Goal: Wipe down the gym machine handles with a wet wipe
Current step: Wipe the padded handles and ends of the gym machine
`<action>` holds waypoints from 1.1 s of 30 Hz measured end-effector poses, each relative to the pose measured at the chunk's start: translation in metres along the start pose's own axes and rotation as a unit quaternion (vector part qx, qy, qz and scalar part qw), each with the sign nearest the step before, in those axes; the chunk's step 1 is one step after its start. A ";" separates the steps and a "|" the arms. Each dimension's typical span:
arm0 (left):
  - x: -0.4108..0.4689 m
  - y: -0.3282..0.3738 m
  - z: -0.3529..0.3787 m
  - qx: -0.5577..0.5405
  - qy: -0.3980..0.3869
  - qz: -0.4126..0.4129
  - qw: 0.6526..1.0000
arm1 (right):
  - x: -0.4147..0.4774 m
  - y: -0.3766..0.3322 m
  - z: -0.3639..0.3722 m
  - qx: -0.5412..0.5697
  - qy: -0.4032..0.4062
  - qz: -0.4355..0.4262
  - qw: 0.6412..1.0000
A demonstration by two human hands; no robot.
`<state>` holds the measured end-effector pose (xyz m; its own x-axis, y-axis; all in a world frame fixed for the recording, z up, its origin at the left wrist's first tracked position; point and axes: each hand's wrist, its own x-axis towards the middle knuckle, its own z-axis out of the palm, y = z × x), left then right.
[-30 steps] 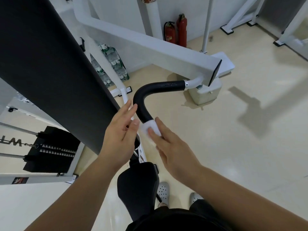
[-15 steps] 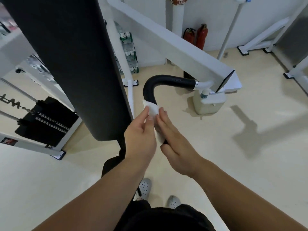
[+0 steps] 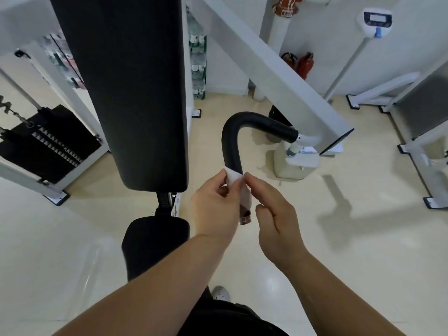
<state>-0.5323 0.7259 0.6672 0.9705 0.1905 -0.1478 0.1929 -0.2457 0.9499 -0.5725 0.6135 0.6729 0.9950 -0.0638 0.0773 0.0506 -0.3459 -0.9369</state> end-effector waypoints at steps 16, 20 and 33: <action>0.071 0.015 -0.011 -0.055 -0.063 0.130 0.988 | 0.068 -0.009 0.007 -0.228 0.001 -0.043 0.973; 0.060 0.007 -0.011 -0.073 -0.080 0.117 0.987 | 0.058 -0.004 0.007 -0.243 -0.021 -0.038 0.969; 0.134 0.050 -0.001 -0.058 -0.235 0.095 0.965 | 0.102 -0.009 0.001 -0.293 0.037 -0.015 0.955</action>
<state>-0.3925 0.7403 0.6953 0.9502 -0.3076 -0.0508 0.0140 -0.1206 0.9926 -0.4718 0.6113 0.6893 0.9837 -0.1048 0.1459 0.0002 -0.8114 -0.5845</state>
